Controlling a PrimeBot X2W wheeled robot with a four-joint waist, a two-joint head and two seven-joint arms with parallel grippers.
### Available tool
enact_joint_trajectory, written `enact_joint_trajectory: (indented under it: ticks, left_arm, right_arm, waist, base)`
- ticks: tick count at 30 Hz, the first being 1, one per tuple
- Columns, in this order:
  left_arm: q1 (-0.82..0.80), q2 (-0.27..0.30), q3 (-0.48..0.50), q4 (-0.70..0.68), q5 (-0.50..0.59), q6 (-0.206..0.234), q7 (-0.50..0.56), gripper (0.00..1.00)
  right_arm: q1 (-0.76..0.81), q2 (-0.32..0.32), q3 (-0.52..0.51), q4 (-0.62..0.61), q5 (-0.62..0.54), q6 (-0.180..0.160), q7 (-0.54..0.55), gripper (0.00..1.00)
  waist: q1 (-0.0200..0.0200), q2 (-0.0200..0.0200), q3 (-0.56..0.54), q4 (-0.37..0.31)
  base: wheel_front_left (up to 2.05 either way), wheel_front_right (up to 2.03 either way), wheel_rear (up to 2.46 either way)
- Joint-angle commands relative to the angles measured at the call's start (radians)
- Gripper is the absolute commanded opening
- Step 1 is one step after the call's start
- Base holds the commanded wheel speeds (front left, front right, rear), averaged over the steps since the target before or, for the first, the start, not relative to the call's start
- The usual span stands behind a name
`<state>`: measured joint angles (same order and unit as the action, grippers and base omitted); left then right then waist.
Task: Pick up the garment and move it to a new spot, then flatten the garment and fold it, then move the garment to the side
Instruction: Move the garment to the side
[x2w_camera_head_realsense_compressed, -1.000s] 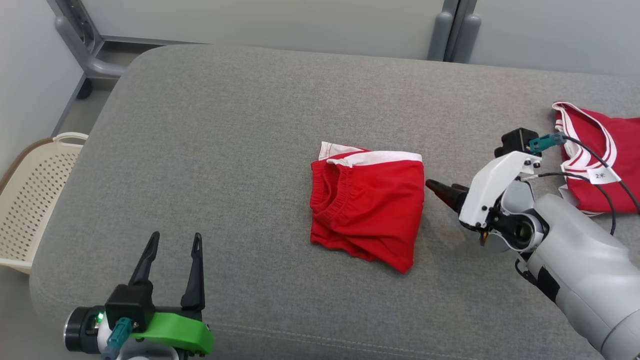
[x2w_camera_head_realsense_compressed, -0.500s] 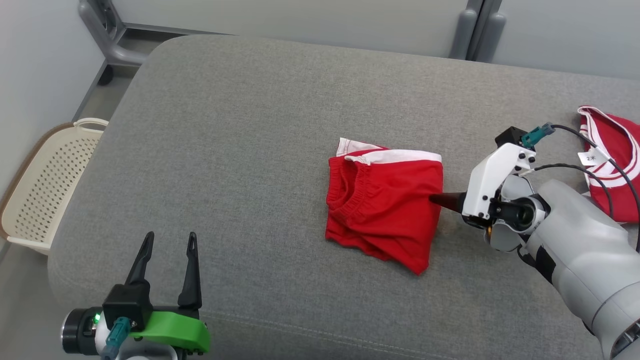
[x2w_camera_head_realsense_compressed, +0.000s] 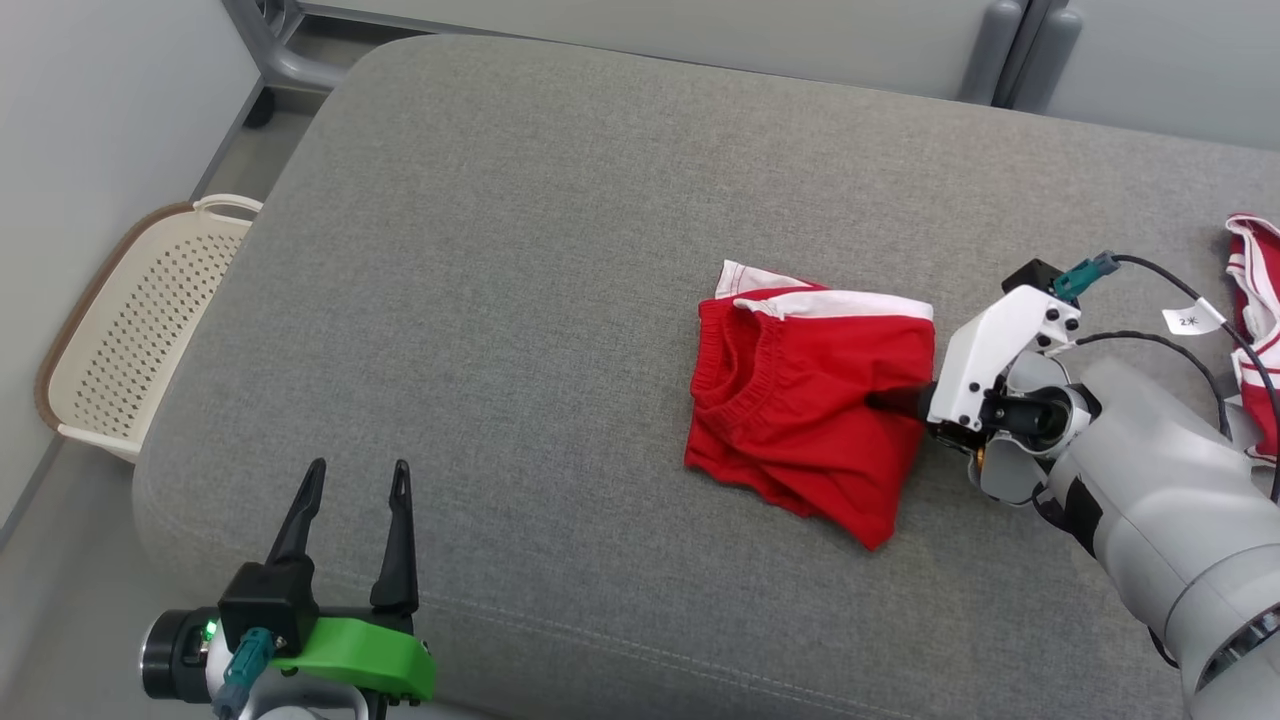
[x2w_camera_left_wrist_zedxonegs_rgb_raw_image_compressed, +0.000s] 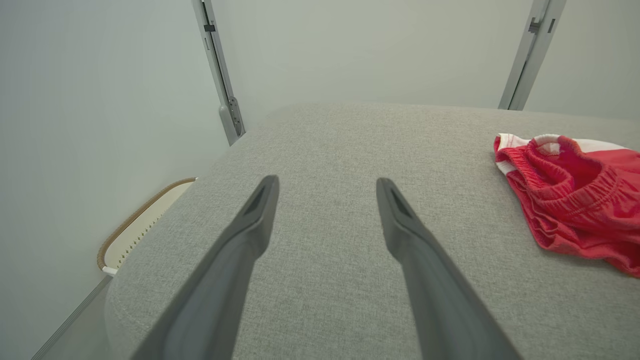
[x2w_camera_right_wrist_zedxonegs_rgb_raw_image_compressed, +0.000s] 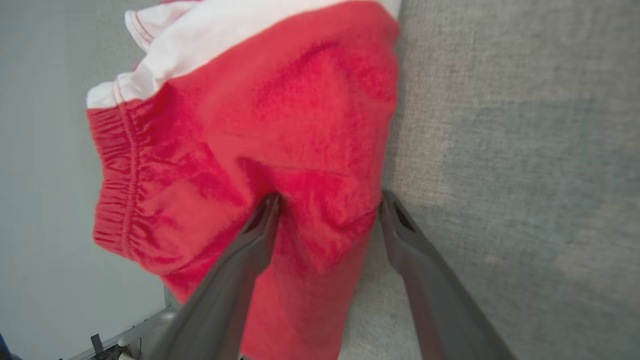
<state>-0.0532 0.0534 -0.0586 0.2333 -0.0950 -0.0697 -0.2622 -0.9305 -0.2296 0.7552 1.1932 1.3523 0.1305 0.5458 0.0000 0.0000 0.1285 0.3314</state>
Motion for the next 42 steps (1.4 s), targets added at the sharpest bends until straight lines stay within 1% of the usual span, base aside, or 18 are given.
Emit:
enact_joint_trajectory:
  ticks: [1,2,3,4,5,8,16,24,30,37,42]
  left_arm:
    - [-0.013,-0.001,0.002,0.002,0.0,0.005,-0.001,1.0]
    - [-0.015,-0.001,0.002,0.003,-0.001,0.005,-0.001,1.0]
    - [-0.017,-0.001,0.001,0.004,-0.002,0.006,-0.001,1.0]
    - [-0.019,-0.001,0.0,0.005,-0.003,0.005,-0.001,1.0]
    - [-0.021,-0.002,0.0,0.006,-0.004,0.005,-0.001,1.0]
    - [-0.023,-0.002,0.003,0.006,-0.006,0.007,-0.001,1.0]
    - [-0.018,-0.002,0.012,0.004,-0.004,0.003,-0.001,1.0]
    - [-0.029,-0.001,0.018,-0.007,0.009,-0.007,-0.001,1.0]
    - [-0.047,0.003,0.016,-0.012,0.02,-0.017,-0.001,1.0]
    - [-0.072,0.01,0.014,-0.011,0.026,-0.026,-0.001,1.0]
    - [-0.084,0.018,0.014,-0.015,0.031,-0.032,-0.001,1.0]
  right_arm:
    - [-0.009,0.004,0.0,0.008,0.003,0.0,0.005,1.0]
    - [-0.011,0.007,-0.001,0.013,0.006,0.0,0.005,1.0]
    - [-0.01,0.009,-0.001,0.017,0.006,0.0,0.006,0.96]
    - [-0.01,0.011,0.002,0.018,0.004,0.0,0.004,0.41]
    - [-0.011,0.011,0.003,0.016,0.003,0.0,0.0,0.0]
    - [-0.011,0.009,0.004,-0.008,0.006,0.0,-0.009,0.0]
    - [-0.011,-0.04,0.017,-0.077,-0.004,0.0,-0.02,0.0]
    - [-0.071,-0.135,0.055,-0.124,-0.052,0.0,-0.009,0.0]
    - [-0.162,-0.209,0.083,-0.118,-0.09,0.0,0.025,0.0]
    - [-0.255,-0.274,0.111,-0.109,-0.126,0.0,0.074,0.0]
    - [-0.304,-0.309,0.126,-0.093,-0.145,0.0,0.107,0.0]
  waist:
    - [0.0,0.0,0.005,0.002]
    - [0.0,0.0,0.007,0.002]
    - [0.0,0.0,0.009,0.002]
    - [0.0,0.0,0.011,0.002]
    - [0.0,0.0,0.012,0.002]
    - [0.0,0.0,0.013,-0.006]
    - [0.0,0.0,0.005,-0.046]
    - [0.0,0.0,0.025,-0.107]
    - [0.0,0.0,0.061,-0.14]
    - [0.0,0.0,0.109,-0.168]
    - [0.0,0.0,0.139,-0.18]
  base:
    - [0.0,0.0,0.0]
    - [0.0,0.0,0.0]
    - [0.0,0.0,0.0]
    - [0.0,0.0,0.0]
    - [0.0,0.0,0.0]
    - [0.0,0.0,0.0]
    - [0.0,0.0,0.0]
    - [0.0,0.0,0.0]
    - [0.0,0.0,0.0]
    - [0.0,0.0,0.0]
    - [0.0,0.0,0.0]
